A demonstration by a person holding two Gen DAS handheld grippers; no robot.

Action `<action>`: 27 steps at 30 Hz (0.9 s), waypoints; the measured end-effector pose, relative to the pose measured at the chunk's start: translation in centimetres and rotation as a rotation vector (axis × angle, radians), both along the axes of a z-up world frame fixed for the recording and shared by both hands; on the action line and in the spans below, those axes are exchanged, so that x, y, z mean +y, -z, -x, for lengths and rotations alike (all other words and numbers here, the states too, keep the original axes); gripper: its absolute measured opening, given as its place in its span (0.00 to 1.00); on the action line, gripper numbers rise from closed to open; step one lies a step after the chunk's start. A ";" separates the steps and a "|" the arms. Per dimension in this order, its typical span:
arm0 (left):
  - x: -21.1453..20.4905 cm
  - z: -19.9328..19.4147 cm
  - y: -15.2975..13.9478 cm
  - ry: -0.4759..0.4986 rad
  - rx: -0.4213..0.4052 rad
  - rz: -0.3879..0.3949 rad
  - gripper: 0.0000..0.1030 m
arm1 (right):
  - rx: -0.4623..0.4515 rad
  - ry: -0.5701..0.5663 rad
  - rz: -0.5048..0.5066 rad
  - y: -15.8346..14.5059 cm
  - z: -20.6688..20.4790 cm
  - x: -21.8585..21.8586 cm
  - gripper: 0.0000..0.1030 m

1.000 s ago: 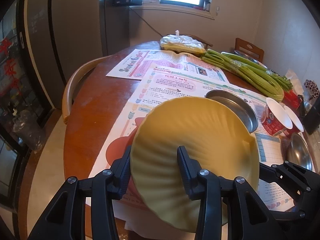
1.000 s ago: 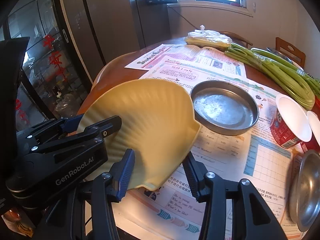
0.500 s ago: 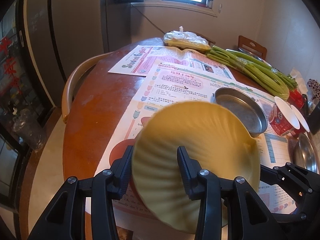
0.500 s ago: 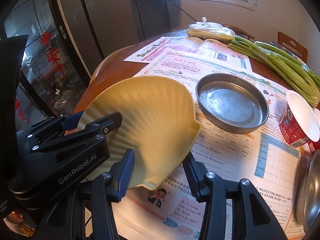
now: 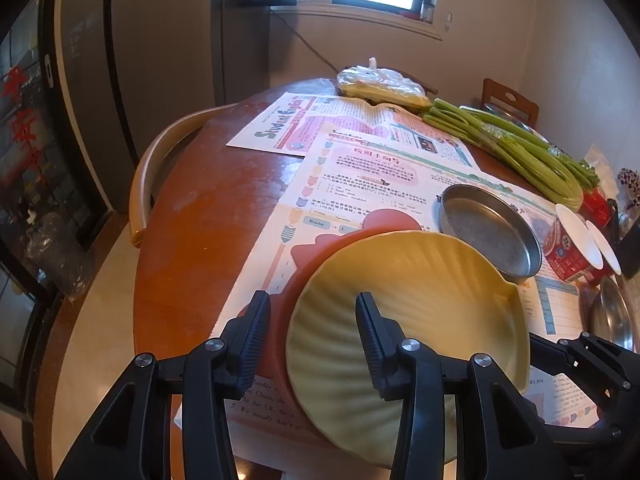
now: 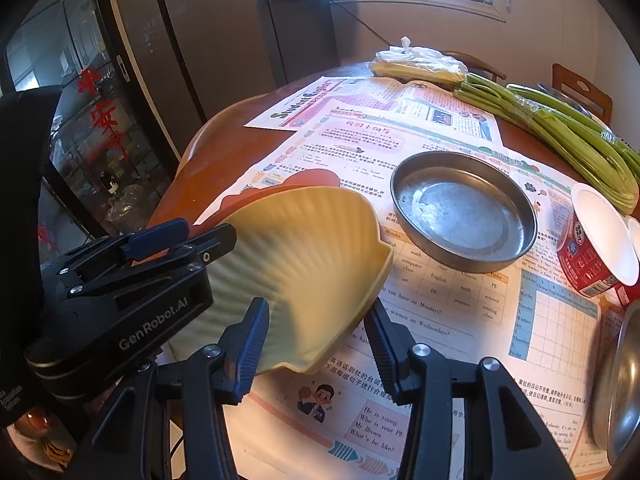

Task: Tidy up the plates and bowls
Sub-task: 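Carry the yellow plate over the orange plate and lower it in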

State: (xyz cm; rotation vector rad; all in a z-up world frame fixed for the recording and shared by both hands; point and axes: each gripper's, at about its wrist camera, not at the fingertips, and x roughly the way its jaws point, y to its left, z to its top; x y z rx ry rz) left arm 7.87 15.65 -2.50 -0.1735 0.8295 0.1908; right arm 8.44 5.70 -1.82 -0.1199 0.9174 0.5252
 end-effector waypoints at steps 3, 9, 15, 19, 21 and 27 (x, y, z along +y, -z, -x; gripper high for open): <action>0.4 0.6 -0.3 -0.007 -0.009 0.016 0.44 | -0.004 0.000 -0.006 -0.2 0.3 -0.2 0.48; 1.2 1.8 -0.6 -0.024 -0.020 0.023 0.44 | 0.002 0.008 -0.016 -0.3 0.7 -0.8 0.48; 1.5 1.5 0.0 -0.026 -0.003 0.031 0.45 | -0.009 -0.003 -0.014 -0.4 1.1 -0.1 0.49; 1.5 1.1 0.4 -0.018 0.006 0.046 0.45 | -0.012 -0.012 0.007 -0.2 1.0 0.7 0.50; 1.4 1.0 0.4 -0.016 0.003 0.047 0.44 | -0.012 -0.014 0.025 0.1 0.8 1.1 0.50; 1.7 1.3 -0.1 -0.027 -0.009 0.062 0.45 | -0.014 -0.013 0.027 0.3 0.7 1.0 0.50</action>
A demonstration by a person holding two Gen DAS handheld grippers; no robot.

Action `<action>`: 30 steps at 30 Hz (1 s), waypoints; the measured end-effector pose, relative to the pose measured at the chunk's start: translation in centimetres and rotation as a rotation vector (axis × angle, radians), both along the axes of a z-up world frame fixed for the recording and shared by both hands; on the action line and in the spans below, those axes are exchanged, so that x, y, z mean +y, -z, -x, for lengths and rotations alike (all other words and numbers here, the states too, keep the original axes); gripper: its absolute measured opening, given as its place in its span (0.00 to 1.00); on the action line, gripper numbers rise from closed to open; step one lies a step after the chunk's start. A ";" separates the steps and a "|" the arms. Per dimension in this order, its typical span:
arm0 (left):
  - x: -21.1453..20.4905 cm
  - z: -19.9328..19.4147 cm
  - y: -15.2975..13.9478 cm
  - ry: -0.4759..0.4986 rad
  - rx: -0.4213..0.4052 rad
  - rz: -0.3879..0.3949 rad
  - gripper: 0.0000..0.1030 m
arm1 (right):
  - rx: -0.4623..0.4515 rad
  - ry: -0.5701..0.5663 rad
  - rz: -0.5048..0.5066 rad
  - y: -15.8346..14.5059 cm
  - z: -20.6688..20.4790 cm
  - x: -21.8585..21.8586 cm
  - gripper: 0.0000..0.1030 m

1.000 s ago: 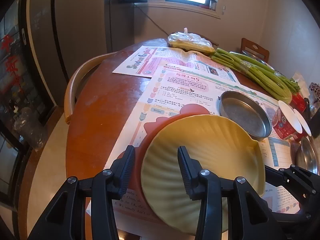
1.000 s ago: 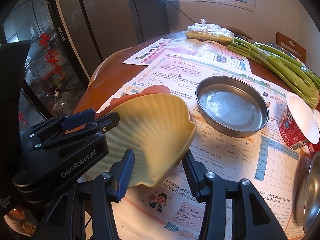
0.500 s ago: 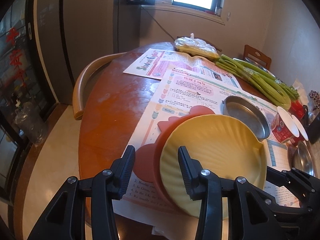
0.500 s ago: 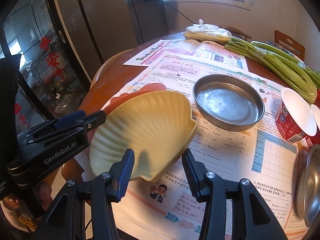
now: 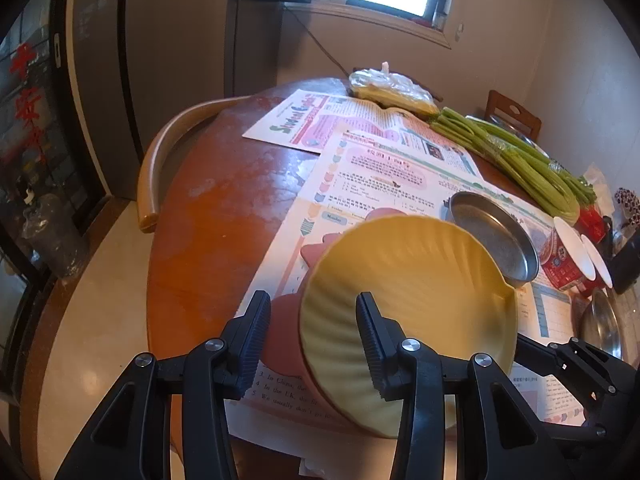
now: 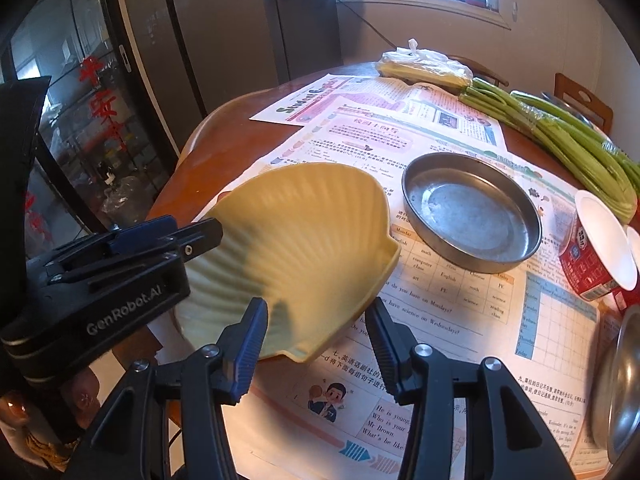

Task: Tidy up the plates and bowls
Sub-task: 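Carry the yellow plate over the orange plate and lower it in, then open the left tool to release the yellow plate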

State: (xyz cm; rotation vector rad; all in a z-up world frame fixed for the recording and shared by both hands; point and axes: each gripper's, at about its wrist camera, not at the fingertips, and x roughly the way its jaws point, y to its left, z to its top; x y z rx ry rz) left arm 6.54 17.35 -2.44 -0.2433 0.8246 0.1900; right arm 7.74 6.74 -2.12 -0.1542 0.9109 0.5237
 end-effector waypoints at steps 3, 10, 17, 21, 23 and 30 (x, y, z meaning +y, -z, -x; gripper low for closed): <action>0.0 0.2 -0.4 -0.006 -0.007 0.000 0.45 | -0.010 0.004 -0.007 -0.3 0.1 -0.3 0.50; -0.3 0.8 -1.4 -0.009 -0.016 -0.005 0.46 | -0.020 0.023 -0.037 -1.0 0.5 -1.4 0.50; -1.5 1.6 -2.9 0.013 -0.042 -0.004 0.48 | -0.059 0.036 -0.063 -2.6 1.1 -2.5 0.50; -2.4 2.1 -4.0 0.036 -0.066 -0.012 0.51 | -0.113 0.063 -0.070 -3.9 1.7 -3.7 0.50; -3.1 2.3 -4.9 0.050 -0.084 -0.021 0.51 | -0.125 0.083 -0.087 -4.5 1.8 -4.7 0.50; -5.3 2.1 -6.5 0.103 -0.110 -0.032 0.53 | -0.165 0.168 -0.140 -6.7 1.8 -8.6 0.50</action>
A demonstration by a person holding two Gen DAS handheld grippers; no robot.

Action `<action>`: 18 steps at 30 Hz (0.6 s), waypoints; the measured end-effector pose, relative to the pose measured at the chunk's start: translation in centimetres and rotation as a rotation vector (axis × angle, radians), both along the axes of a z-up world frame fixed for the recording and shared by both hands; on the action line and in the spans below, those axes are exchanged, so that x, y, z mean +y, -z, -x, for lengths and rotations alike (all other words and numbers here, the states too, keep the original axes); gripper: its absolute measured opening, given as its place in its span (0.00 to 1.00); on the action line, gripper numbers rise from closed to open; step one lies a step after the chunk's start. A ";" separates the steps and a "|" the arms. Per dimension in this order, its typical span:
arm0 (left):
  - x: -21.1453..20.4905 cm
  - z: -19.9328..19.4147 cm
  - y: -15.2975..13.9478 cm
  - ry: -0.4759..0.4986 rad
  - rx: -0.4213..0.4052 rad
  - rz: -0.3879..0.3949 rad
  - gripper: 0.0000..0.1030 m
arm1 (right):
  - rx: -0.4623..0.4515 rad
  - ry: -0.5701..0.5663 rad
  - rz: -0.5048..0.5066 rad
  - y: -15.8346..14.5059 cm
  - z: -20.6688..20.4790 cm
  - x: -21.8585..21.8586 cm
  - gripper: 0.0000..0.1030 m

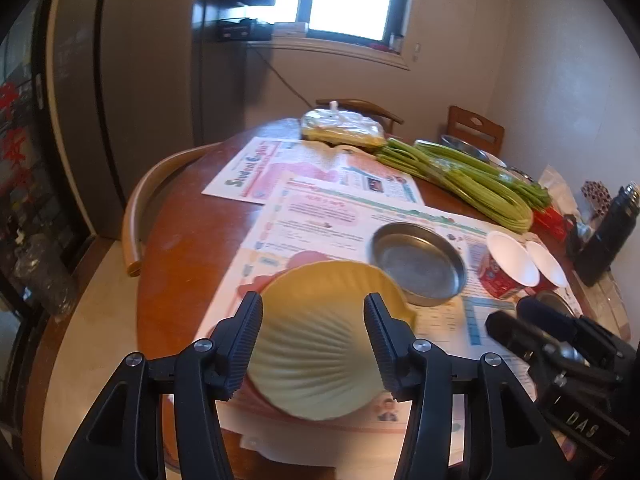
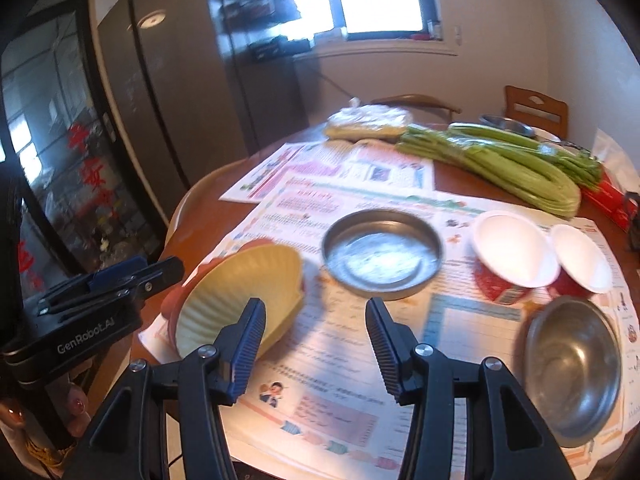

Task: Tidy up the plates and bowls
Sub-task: 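Open the left tool to release the yellow plate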

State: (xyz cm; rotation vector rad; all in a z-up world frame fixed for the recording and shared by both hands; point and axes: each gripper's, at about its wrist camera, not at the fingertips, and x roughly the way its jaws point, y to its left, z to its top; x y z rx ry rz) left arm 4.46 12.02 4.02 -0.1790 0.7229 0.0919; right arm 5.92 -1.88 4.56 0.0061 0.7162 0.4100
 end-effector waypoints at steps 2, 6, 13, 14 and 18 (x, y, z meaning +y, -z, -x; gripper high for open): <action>-0.9 -0.5 -0.5 0.029 -0.001 -0.008 0.53 | -0.012 0.024 -0.010 -0.5 0.0 -1.1 0.50; -2.6 -2.3 -1.5 0.095 0.004 -0.009 0.54 | -0.020 0.067 -0.045 -1.1 -0.3 -3.2 0.51; -4.5 -7.3 -2.5 0.194 0.046 -0.002 0.57 | 0.011 0.126 -0.091 -0.4 -2.0 -5.4 0.51; -4.8 -8.3 -2.4 0.212 0.057 -0.001 0.57 | 0.020 0.134 -0.096 -0.1 -2.6 -5.7 0.51; -5.4 -12.1 -0.9 0.255 0.128 0.019 0.57 | 0.073 0.131 -0.111 1.3 -4.8 -5.8 0.51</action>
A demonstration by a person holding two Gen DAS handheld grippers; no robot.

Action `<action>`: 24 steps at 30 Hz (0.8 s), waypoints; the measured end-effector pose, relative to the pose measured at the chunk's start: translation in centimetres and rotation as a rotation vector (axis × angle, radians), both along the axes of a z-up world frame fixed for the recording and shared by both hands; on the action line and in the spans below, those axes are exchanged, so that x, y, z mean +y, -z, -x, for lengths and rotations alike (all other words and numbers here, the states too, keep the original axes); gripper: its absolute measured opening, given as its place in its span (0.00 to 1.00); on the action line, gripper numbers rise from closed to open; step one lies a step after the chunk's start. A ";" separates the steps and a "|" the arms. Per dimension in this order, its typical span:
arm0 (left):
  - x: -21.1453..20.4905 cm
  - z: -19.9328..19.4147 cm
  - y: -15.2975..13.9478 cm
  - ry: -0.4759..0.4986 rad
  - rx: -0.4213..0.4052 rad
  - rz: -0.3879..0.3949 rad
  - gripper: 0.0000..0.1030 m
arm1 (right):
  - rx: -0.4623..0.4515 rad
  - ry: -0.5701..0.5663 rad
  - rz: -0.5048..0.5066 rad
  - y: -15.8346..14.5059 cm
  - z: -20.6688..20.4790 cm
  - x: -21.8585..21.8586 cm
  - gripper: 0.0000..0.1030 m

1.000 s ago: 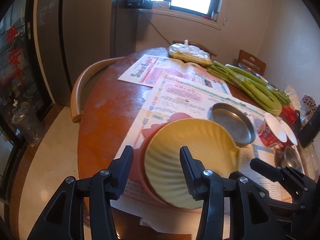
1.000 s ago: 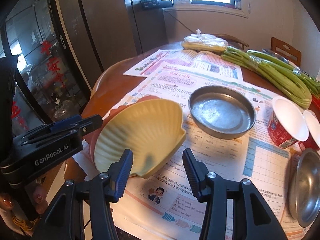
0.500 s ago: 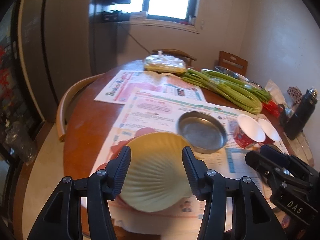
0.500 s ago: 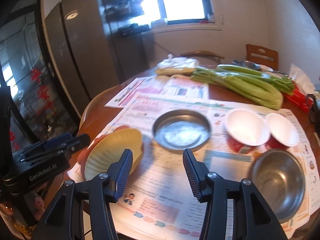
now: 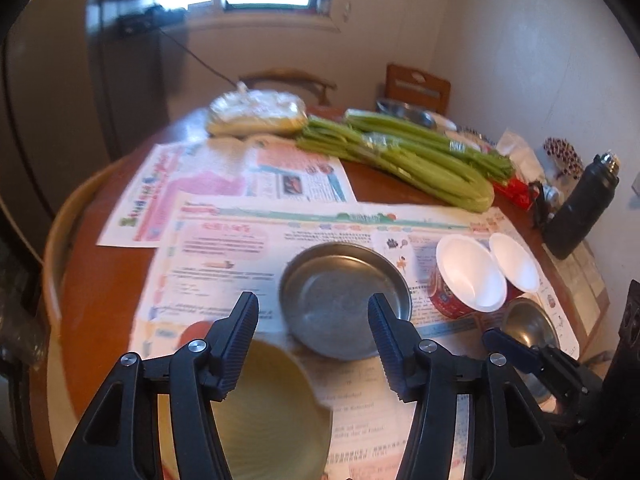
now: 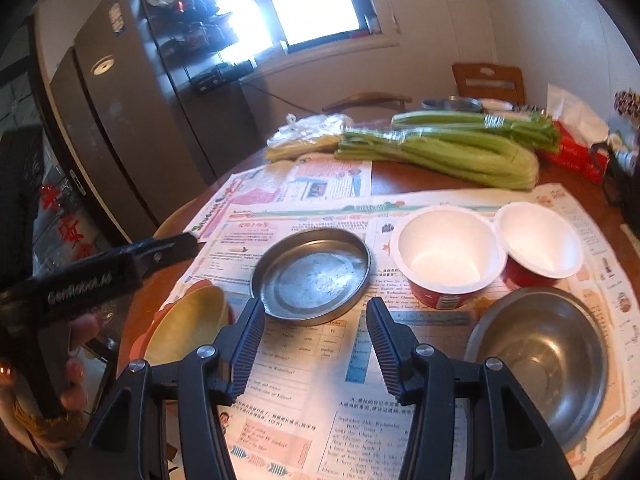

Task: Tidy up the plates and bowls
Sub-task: 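Open the left tool to release the yellow plate, then grasp the rim of the shallow metal tray with the left tool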

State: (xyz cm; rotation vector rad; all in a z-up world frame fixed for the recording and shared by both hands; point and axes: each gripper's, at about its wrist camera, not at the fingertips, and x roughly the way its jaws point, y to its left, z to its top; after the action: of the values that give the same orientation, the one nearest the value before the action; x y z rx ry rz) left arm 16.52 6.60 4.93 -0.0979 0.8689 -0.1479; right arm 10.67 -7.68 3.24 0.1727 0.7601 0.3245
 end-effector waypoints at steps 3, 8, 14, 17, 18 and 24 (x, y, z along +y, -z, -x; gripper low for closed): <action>-0.2 -2.3 1.6 0.004 0.047 -0.009 0.57 | 0.027 0.002 -0.005 1.0 -1.5 0.3 0.51; 0.0 -4.8 4.1 -0.007 0.115 -0.032 0.57 | 0.086 0.018 0.013 2.7 -4.1 1.1 0.51; 0.4 -6.7 6.1 -0.020 0.166 -0.040 0.57 | 0.142 0.026 0.022 4.6 -5.9 1.6 0.51; 0.3 -7.5 6.8 -0.017 0.181 -0.042 0.57 | 0.156 0.025 0.026 5.1 -6.6 2.0 0.51; 0.3 -7.7 7.1 -0.012 0.190 -0.039 0.57 | 0.158 0.025 0.031 5.2 -6.8 2.1 0.51; 0.4 -8.7 8.8 -0.003 0.243 -0.009 0.32 | 0.193 0.030 0.036 6.3 -8.1 2.4 0.51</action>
State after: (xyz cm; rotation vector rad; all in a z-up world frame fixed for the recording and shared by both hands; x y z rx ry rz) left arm 25.17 7.04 -3.89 -0.1100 1.1114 -0.1302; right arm 18.75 -5.29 -3.06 0.1825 0.9523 0.2679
